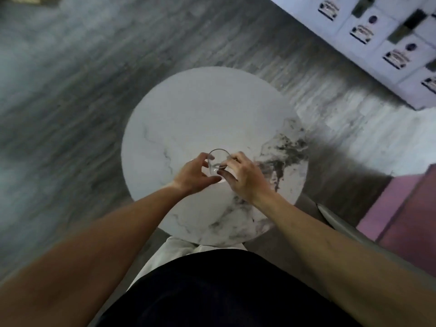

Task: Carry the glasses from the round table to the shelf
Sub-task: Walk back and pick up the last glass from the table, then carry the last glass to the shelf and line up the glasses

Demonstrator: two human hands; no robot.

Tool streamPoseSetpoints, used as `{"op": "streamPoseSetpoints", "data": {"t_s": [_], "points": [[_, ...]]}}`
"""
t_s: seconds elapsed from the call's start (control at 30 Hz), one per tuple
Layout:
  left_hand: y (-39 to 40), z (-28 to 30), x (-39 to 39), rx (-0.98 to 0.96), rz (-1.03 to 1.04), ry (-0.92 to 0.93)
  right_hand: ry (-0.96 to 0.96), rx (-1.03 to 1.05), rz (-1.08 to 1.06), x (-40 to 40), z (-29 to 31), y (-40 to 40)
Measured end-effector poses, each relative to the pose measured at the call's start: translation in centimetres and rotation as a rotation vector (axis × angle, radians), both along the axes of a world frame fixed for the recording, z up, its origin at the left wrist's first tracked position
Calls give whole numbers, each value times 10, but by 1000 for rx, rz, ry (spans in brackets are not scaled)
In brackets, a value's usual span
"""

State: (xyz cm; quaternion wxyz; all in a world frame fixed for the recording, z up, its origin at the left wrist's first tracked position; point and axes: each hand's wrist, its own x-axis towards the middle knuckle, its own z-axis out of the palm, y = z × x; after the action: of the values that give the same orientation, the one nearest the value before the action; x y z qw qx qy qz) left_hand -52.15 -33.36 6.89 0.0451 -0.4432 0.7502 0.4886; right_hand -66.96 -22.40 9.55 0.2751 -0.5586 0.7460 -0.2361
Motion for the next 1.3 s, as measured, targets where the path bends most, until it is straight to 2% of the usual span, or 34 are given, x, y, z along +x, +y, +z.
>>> {"op": "streamPoseSetpoints", "data": {"t_s": [0.23, 0.53, 0.83, 1.07, 1.3], "points": [[-26, 24, 120, -51, 400, 153, 17, -110, 270, 96, 28, -77], [-24, 65, 343, -216, 762, 282, -11, -224, 606, 307, 71, -142], [-43, 151, 552, -516, 1002, 294, -80, -415, 851, 516, 163, -203], [-55, 222, 679, -689, 1157, 293, -112, -559, 980, 657, 238, -239], [-60, 259, 802, -826, 1324, 227, -206, -578, 1144, 793, 279, -270]]}}
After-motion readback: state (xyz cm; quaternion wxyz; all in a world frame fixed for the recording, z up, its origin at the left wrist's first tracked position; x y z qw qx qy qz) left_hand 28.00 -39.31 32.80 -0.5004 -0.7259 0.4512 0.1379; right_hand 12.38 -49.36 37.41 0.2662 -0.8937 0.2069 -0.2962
